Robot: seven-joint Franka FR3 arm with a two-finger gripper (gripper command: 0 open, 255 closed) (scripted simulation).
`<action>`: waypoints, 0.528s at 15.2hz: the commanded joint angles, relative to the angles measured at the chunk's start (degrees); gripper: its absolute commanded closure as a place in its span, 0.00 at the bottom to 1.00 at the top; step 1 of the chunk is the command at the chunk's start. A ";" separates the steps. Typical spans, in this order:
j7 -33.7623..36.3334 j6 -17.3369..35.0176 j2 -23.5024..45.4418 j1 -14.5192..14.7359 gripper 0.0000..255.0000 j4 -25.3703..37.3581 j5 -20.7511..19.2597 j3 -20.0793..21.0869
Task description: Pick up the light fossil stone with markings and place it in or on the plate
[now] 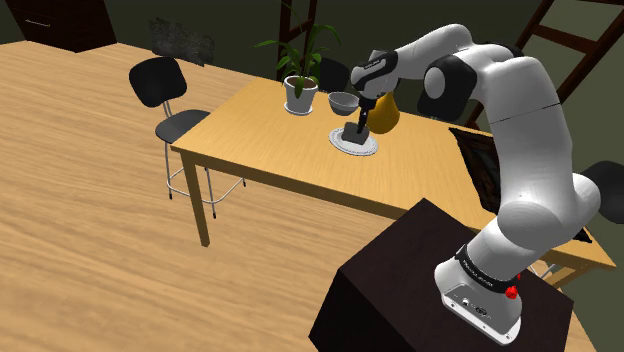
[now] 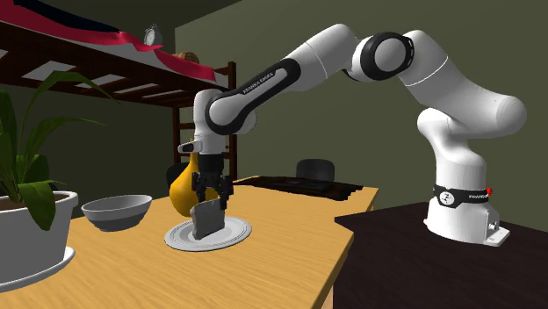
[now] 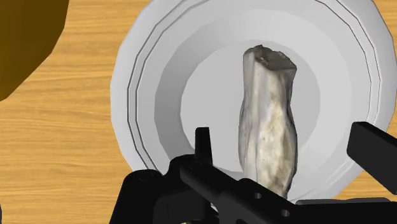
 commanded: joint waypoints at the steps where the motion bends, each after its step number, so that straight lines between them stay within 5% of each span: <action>1: -0.01 0.02 0.00 0.00 0.00 -0.03 0.00 0.00; 8: 0.68 -4.84 -3.68 0.51 0.00 1.22 -1.14 -0.94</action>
